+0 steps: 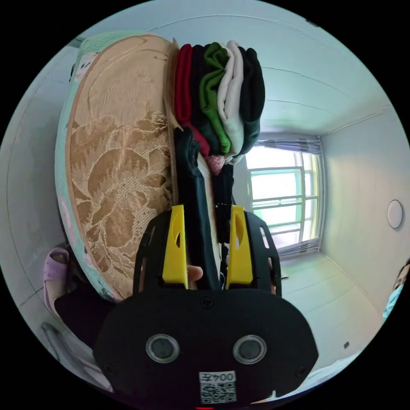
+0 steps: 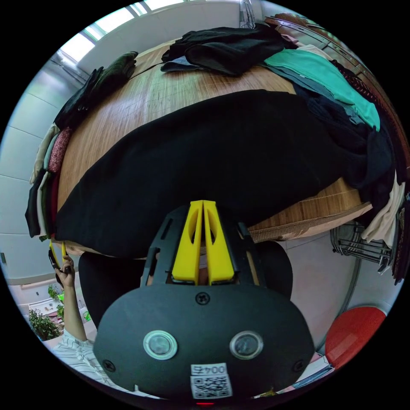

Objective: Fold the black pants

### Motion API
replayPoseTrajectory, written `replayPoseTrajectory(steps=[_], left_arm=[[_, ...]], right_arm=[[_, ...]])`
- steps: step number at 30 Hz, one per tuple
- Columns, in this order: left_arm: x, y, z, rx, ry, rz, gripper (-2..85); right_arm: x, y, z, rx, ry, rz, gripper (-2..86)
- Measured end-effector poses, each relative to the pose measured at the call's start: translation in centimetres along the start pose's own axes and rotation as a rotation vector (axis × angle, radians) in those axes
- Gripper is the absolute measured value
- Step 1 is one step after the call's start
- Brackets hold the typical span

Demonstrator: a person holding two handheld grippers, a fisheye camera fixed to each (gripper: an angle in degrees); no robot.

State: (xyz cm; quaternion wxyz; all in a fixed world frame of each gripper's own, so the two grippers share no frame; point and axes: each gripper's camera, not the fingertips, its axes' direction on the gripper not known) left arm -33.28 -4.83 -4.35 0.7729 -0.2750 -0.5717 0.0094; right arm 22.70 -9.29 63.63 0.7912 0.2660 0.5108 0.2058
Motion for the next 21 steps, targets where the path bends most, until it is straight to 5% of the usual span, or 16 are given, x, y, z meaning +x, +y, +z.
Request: replayPoseTrajectory(steps=[21], left_arm=[[-6.0, -8.3, 1.8, -0.204, 0.016, 0.001, 13.5]], right_arm=[[1.9, 1.4, 0.2, 0.014, -0.038, 0.021, -0.8]])
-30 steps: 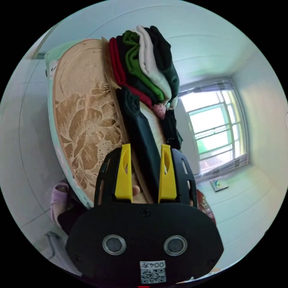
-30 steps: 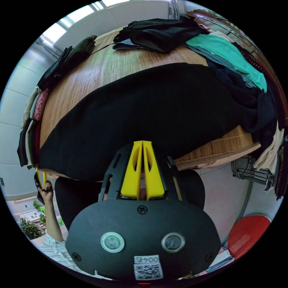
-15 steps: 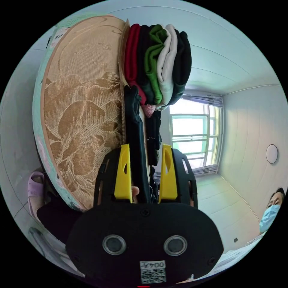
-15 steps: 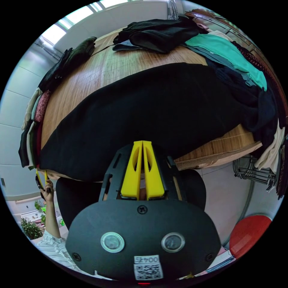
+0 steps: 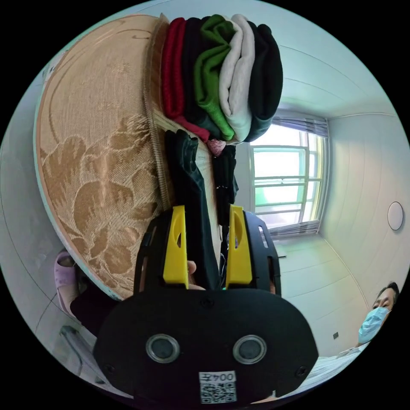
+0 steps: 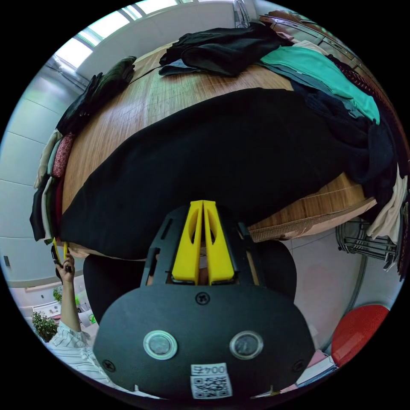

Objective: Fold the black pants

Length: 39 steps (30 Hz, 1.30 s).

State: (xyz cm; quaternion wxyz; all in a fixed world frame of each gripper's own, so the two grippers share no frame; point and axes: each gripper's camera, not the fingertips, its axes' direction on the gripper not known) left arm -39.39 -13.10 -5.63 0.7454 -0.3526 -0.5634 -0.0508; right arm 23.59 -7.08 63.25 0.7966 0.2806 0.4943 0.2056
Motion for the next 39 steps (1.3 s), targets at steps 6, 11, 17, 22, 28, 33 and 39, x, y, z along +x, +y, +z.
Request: replayPoseTrajectory(steps=[6, 11, 17, 22, 28, 33, 39], left_arm=[[-3.4, 0.3, 2.3, -0.014, -0.13, -0.019, 9.4], [-6.5, 2.0, 4.9, -0.048, -0.266, 0.021, 4.9], [-9.7, 5.0, 6.9, -0.037, -0.273, 0.107, 3.1], [-8.8, 8.7, 8.4, -0.06, -0.284, 0.334, 2.7], [-6.5, 15.9, 10.9, -0.101, -0.315, 0.645, 2.4], [-2.2, 25.8, 14.2, -0.159, -0.342, 0.998, 2.4], [0.4, 44.4, 21.2, -0.305, -0.424, 1.533, 2.9]], right_arm=[[1.3, 0.5, -0.1, 0.014, -0.03, 0.017, -0.8], [2.4, 0.9, -0.3, 0.024, -0.041, 0.024, -0.8], [3.9, 1.3, -0.5, 0.028, -0.065, 0.041, -0.8], [5.3, 1.5, -0.9, 0.034, -0.086, 0.047, -0.8], [7.1, 2.2, -1.9, 0.061, -0.109, 0.048, -0.7], [9.3, 3.4, -3.4, 0.105, -0.163, 0.062, -0.7], [13.8, 5.7, -5.2, 0.154, -0.27, 0.109, -0.7]])
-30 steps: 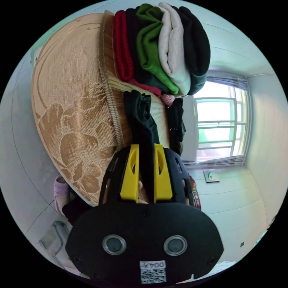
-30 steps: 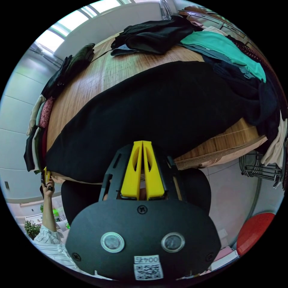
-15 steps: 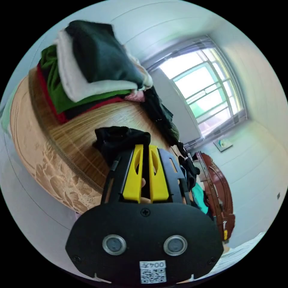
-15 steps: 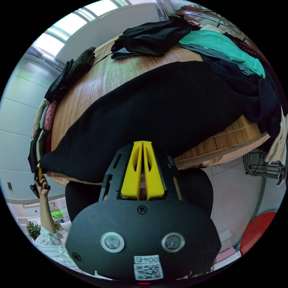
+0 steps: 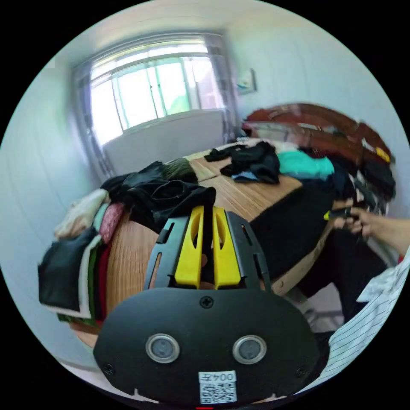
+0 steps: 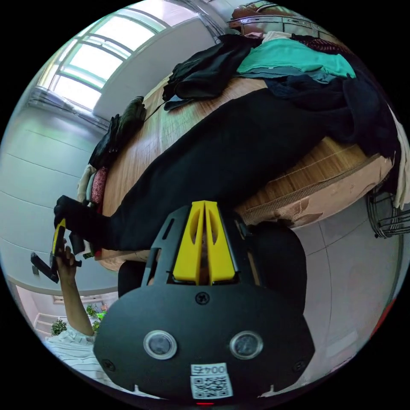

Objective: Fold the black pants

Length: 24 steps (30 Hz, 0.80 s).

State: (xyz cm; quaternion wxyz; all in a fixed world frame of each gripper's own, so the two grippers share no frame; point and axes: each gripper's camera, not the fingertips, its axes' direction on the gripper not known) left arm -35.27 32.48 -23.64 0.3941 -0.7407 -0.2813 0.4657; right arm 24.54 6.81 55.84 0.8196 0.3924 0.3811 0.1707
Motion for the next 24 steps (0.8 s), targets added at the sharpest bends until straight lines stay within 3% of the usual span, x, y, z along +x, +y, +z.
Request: replayPoseTrajectory(steps=[3, 8, 10, 12, 15, 18, 20, 24], left_arm=[[12.3, 0.9, 5.3, -0.105, -0.017, 0.286, 3.7], [33.2, 12.2, 21.3, -0.54, -0.198, 0.897, 6.3], [36.6, 15.5, 23.0, -0.521, -0.387, 1.03, 6.7], [37.4, 16.2, 22.8, -0.516, -0.428, 1.033, 7.5], [33.9, 13.8, 19.8, -0.498, -0.311, 0.764, 8.5], [26.0, 12.0, 15.7, -0.456, -0.121, 0.322, 8.3], [17.6, 13.7, 13.4, -0.416, 0.118, -0.066, 7.5], [5.7, 20.7, 11.9, -0.317, 0.321, -0.522, 5.3]], right_arm=[[2.8, 1.0, -1.1, 0.009, -0.072, 0.041, -0.7], [7.2, 3.0, -1.4, -0.007, -0.194, 0.095, 0.2], [8.4, 3.8, -1.4, -0.004, -0.25, 0.09, 1.5], [9.3, 4.6, -1.8, 0.024, -0.322, 0.067, 4.0], [9.9, 4.9, -2.9, 0.08, -0.448, -0.022, 7.6], [9.4, 4.3, -2.7, 0.066, -0.579, -0.053, 9.0], [7.8, 3.3, -1.6, 0.02, -0.633, -0.06, 9.7], [5.2, 1.2, 1.7, -0.094, -0.694, -0.026, 10.9]])
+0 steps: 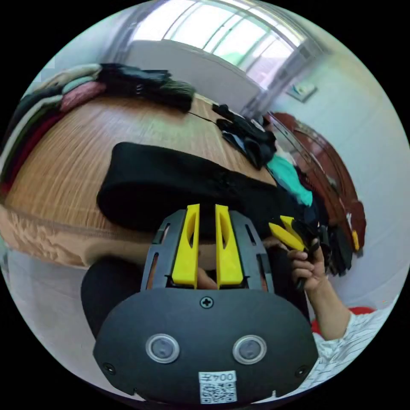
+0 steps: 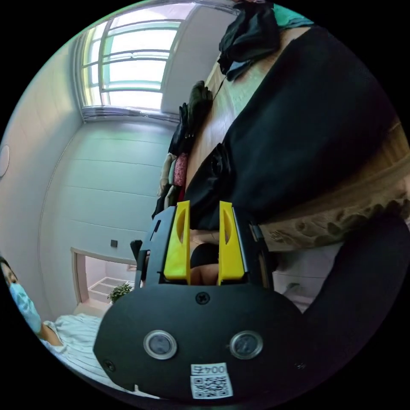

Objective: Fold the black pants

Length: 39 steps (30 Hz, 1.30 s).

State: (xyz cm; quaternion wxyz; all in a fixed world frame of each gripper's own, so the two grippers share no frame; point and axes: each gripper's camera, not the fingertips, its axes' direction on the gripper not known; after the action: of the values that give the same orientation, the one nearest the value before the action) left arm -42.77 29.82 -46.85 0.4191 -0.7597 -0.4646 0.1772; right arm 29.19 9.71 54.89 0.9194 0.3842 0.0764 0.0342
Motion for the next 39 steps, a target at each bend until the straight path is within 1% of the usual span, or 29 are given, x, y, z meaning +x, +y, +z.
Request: replayPoseTrajectory(steps=[2, 5, 9, 14, 16, 18, 21, 23, 27, 29, 32, 39], left_arm=[[-5.5, 1.4, -1.7, 0.059, -0.016, -0.113, 3.7], [-10.2, 2.1, -2.7, 0.093, 0.021, -0.189, 2.6], [-14.7, 1.4, -3.0, 0.117, 0.066, -0.259, 2.1], [-22.0, 0.9, -3.9, 0.141, 0.132, -0.413, 2.1], [-23.7, 1.1, -4.2, 0.149, 0.167, -0.445, 2.1], [-25.0, 1.0, -4.7, 0.162, 0.195, -0.466, 2.2], [-25.7, 0.1, -5.6, 0.162, 0.178, -0.436, 2.3], [-26.2, -0.4, -6.2, 0.163, 0.161, -0.421, 2.3], [-27.2, -0.9, -7.0, 0.179, 0.142, -0.435, 2.5], [-27.5, -1.5, -7.5, 0.187, 0.114, -0.434, 2.6], [-27.0, -2.2, -7.7, 0.172, 0.07, -0.406, 2.8], [-25.6, -3.1, -7.4, 0.159, -0.009, -0.393, 2.8]], right_arm=[[0.1, -1.7, 2.7, -0.044, 0.015, 0.045, 11.5], [0.5, -3.5, 5.4, -0.073, 0.055, 0.1, 12.2], [0.8, -5.1, 7.6, -0.079, 0.093, 0.141, 12.5], [0.6, -7.0, 9.5, -0.075, 0.153, 0.173, 13.6], [0.9, -7.6, 10.1, -0.063, 0.141, 0.192, 13.4], [1.2, -8.2, 10.8, -0.05, 0.121, 0.209, 12.7], [1.5, -8.9, 12.0, -0.031, 0.116, 0.223, 8.7], [1.3, -9.5, 12.7, -0.025, 0.175, 0.237, 5.0], [-1.2, -11.0, 13.3, -0.072, 0.283, 0.139, 3.4], [-3.6, -12.1, 13.4, -0.118, 0.349, 0.031, 2.4], [-6.2, -12.9, 12.4, -0.119, 0.336, -0.081, 1.7], [-9.5, -14.2, 11.5, -0.147, 0.326, -0.211, 1.1]])
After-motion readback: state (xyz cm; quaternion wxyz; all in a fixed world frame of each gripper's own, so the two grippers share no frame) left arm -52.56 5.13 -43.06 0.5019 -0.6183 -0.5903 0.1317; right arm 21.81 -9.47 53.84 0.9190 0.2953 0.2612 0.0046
